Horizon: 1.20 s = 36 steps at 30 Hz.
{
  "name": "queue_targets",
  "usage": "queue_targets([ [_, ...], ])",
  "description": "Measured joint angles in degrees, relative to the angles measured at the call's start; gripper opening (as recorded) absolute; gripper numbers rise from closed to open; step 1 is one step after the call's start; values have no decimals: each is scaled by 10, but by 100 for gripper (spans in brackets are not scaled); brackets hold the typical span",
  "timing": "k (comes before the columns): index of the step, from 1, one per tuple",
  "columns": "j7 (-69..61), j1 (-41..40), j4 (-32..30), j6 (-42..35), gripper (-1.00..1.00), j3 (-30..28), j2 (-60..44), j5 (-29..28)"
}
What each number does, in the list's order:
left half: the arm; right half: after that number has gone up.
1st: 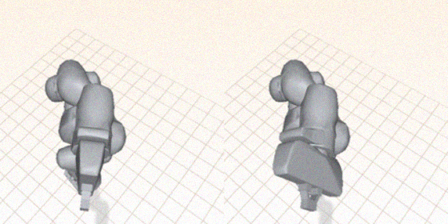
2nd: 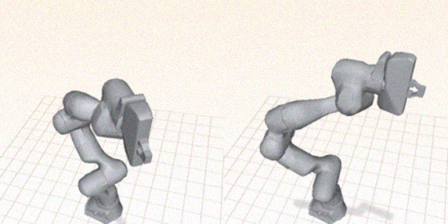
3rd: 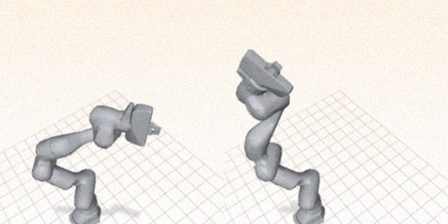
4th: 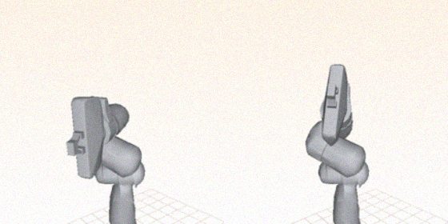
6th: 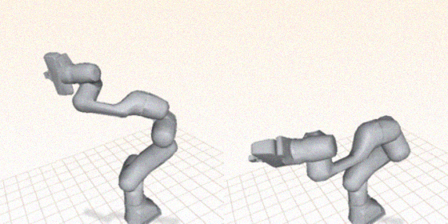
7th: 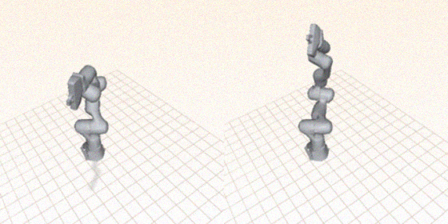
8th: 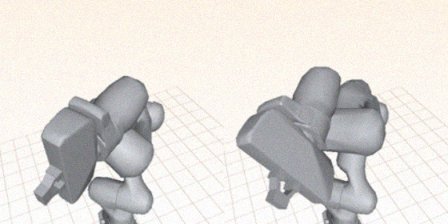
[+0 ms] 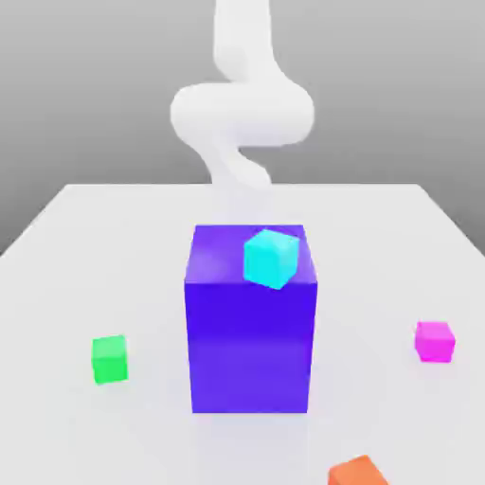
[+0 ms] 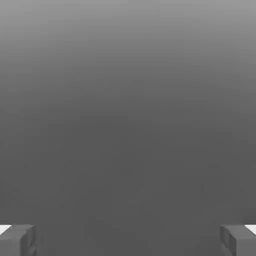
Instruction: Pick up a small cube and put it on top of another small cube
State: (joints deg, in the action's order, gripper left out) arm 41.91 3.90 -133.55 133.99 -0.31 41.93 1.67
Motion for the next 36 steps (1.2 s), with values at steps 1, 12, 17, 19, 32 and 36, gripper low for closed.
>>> queue_targets([
  [1,-17,16,-8,9,0,-1,-17,7],
  [12,-183,172,-85,104,0,19,-190,72],
  [17,-248,230,-120,148,0,45,-267,88],
  [19,-270,249,-134,166,0,59,-298,89],
  [32,-288,368,-215,294,0,100,-500,-65],
  [36,-256,401,-201,358,0,59,-582,-111],
])
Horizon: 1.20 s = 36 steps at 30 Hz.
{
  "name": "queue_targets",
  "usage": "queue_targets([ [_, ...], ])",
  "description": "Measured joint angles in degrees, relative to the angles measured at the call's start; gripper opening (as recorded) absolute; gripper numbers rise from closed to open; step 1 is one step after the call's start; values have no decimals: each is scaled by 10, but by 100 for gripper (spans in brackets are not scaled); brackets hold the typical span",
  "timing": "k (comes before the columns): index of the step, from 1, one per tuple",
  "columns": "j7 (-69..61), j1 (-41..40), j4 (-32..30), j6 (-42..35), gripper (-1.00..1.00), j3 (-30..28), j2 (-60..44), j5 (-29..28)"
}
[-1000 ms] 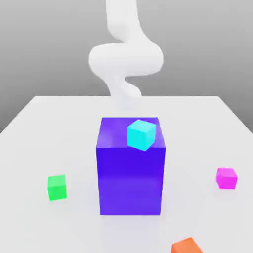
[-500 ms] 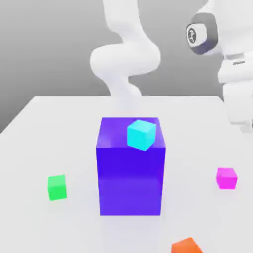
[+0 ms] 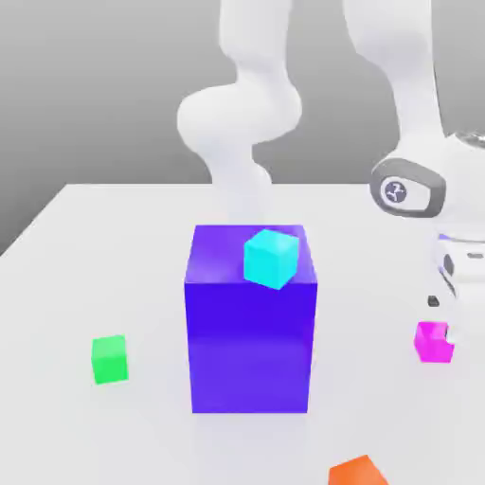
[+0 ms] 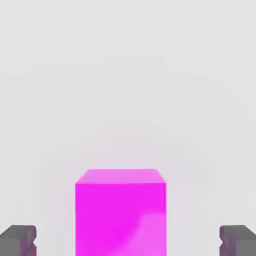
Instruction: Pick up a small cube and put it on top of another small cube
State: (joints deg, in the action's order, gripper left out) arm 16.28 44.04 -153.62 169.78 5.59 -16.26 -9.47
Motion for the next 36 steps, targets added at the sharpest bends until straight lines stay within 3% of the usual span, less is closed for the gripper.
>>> queue_targets([
  [1,4,8,4,16,-100,-9,-20,-4],
  [9,3,7,2,9,-100,-7,-12,-4],
  [15,-44,-16,-16,-71,-100,27,94,64],
  [23,-54,-58,24,-58,-100,17,131,108],
  [36,-59,-209,47,-58,-100,-63,192,75],
])
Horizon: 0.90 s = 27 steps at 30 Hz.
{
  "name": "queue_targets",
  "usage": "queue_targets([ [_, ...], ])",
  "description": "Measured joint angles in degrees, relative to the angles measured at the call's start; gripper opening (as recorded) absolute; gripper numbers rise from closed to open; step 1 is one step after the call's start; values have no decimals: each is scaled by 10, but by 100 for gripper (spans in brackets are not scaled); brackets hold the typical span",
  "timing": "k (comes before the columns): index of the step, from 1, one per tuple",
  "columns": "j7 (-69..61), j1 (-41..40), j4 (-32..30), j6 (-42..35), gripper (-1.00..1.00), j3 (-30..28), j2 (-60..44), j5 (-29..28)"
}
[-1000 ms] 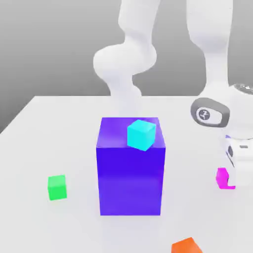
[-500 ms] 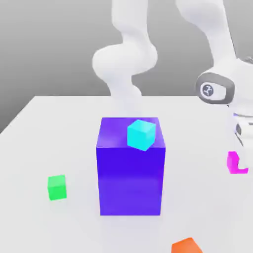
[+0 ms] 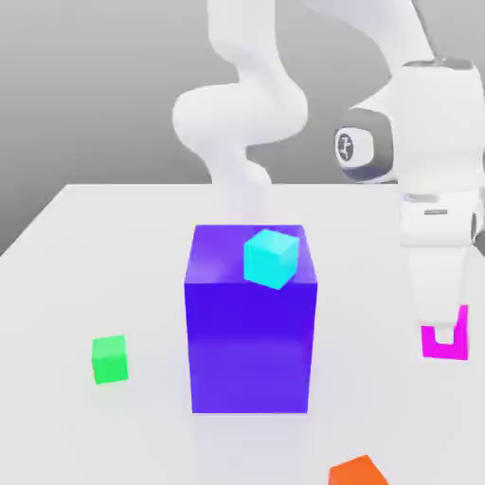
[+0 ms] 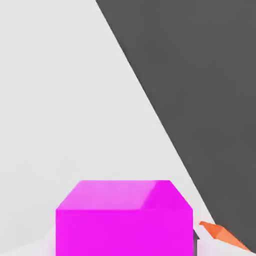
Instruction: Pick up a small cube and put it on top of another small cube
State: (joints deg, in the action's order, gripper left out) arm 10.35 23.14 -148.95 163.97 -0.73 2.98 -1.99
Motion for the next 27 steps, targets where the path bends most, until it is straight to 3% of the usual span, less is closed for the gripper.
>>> queue_targets([
  [10,4,-136,-4,-16,-100,-82,53,-79],
  [16,-36,-237,-41,-48,-100,-170,85,-124],
  [23,-113,-316,-100,-87,-100,-262,101,-138],
  [27,-165,-315,-135,-106,-100,-290,90,-116],
])
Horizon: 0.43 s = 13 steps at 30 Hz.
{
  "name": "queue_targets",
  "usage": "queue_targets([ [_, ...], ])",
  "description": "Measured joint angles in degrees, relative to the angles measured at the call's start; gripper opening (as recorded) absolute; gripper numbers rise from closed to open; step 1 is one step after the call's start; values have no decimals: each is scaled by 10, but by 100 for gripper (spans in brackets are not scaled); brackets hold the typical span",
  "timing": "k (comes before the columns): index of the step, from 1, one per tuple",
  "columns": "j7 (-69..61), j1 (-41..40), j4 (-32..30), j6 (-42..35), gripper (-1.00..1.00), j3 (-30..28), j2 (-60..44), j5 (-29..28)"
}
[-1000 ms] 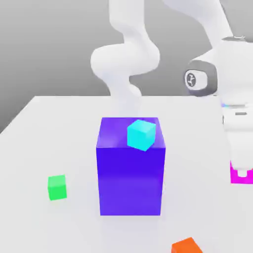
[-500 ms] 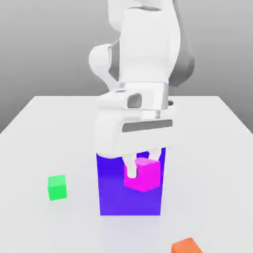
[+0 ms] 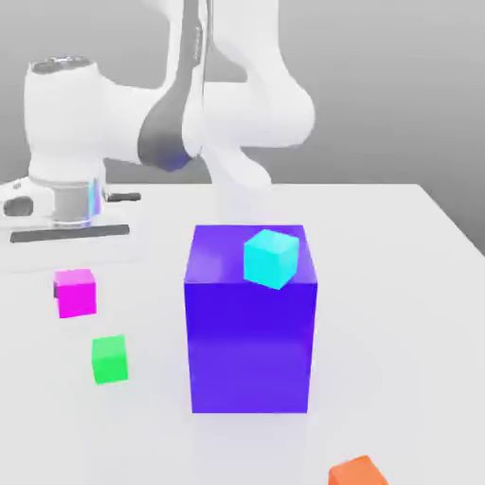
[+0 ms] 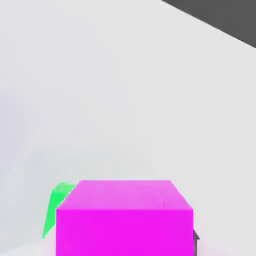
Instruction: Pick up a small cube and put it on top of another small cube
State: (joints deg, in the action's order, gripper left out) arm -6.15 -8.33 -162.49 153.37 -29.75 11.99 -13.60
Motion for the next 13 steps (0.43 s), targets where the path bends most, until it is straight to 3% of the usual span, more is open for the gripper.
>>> queue_targets([
  [6,-68,34,-6,58,-100,-17,-75,84],
  [11,-164,31,-4,127,-100,22,-159,221],
  [12,-178,26,-3,135,100,31,-169,239],
  [13,-177,26,-3,135,100,31,-169,239],
])
